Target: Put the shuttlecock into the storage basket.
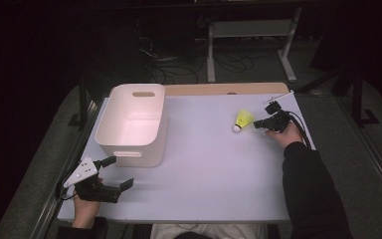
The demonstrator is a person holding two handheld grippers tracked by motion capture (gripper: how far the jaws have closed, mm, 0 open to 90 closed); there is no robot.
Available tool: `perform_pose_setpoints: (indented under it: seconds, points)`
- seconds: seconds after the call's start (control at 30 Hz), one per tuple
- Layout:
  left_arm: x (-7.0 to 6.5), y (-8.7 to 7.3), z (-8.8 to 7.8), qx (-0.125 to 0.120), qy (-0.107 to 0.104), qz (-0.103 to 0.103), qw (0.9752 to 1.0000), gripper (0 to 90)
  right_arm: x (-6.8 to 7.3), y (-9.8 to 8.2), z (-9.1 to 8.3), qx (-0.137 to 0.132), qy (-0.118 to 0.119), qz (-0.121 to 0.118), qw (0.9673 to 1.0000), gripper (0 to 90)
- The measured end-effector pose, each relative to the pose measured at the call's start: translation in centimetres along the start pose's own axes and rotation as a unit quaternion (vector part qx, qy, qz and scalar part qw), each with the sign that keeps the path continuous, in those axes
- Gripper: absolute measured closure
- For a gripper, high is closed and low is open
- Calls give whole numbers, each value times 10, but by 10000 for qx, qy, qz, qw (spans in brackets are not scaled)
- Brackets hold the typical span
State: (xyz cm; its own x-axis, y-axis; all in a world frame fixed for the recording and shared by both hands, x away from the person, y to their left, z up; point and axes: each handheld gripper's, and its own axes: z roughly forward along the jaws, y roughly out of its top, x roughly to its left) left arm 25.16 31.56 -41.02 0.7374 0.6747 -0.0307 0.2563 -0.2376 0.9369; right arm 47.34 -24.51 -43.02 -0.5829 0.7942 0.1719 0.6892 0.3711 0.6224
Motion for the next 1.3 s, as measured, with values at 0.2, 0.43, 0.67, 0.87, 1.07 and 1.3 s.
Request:
perform_pose_setpoints:
  seconds: [0.2,0.43,0.67,0.87,1.07,1.3]
  points:
    - [1,0,1,10,-22,-27,10000,0,-5,5,5,81,-32,65,9999,885]
    - [1,0,1,9,-12,-43,10000,0,-10,10,13,66,-36,227,9997,885]
    - [1,0,1,17,-5,-43,10000,0,-6,16,23,13,66,244,9997,885]
    - [1,0,1,17,-13,-44,10000,0,1,25,30,-12,139,171,9998,885]
    - [1,0,1,13,-14,-46,10000,0,5,33,37,-46,237,149,9996,885]
    - [1,0,1,14,-17,-45,10000,0,14,41,52,-18,410,131,9991,885]
